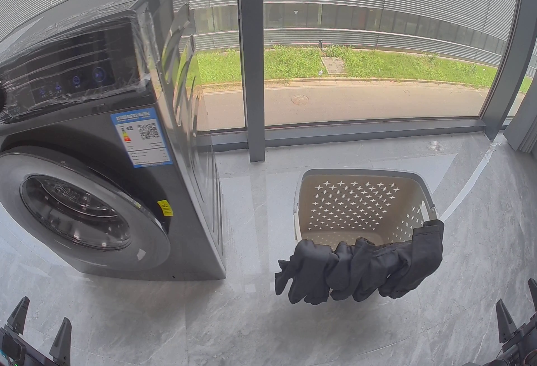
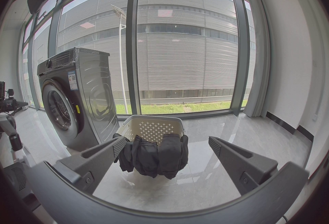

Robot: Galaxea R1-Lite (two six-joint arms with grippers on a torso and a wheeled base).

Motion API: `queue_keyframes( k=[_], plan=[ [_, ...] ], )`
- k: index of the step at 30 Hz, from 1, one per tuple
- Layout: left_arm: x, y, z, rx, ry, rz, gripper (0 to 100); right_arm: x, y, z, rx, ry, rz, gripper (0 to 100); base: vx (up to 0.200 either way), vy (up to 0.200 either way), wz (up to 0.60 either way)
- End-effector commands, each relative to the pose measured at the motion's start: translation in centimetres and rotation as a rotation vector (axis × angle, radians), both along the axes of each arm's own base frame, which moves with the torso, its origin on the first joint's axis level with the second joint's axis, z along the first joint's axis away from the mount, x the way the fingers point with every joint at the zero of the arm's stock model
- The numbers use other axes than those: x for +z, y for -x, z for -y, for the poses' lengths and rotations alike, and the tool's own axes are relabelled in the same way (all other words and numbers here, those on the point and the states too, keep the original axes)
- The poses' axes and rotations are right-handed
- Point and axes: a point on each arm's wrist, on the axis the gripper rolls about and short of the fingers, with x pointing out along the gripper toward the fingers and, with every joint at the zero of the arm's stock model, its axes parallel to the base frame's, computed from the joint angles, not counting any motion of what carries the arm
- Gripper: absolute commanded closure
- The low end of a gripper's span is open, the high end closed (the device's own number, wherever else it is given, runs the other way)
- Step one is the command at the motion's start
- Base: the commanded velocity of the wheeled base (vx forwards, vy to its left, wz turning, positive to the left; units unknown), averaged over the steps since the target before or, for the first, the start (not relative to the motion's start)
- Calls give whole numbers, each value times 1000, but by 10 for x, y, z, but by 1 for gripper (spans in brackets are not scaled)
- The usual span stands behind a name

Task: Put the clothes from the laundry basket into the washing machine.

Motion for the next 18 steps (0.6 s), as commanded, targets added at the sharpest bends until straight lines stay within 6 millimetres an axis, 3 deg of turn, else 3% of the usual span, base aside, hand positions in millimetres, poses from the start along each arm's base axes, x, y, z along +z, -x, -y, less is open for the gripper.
queue_keyframes(
  k=[1,15,18],
  plan=[
    [-5,0,0,1,0,-1,0,-5,0,0,0,0,1,0,0,200,0],
    [-5,0,0,1,2,-1,0,-5,0,0,0,0,1,0,0,200,0],
    [-5,0,0,1,2,-1,0,-5,0,0,0,0,1,0,0,0,0]
  ],
)
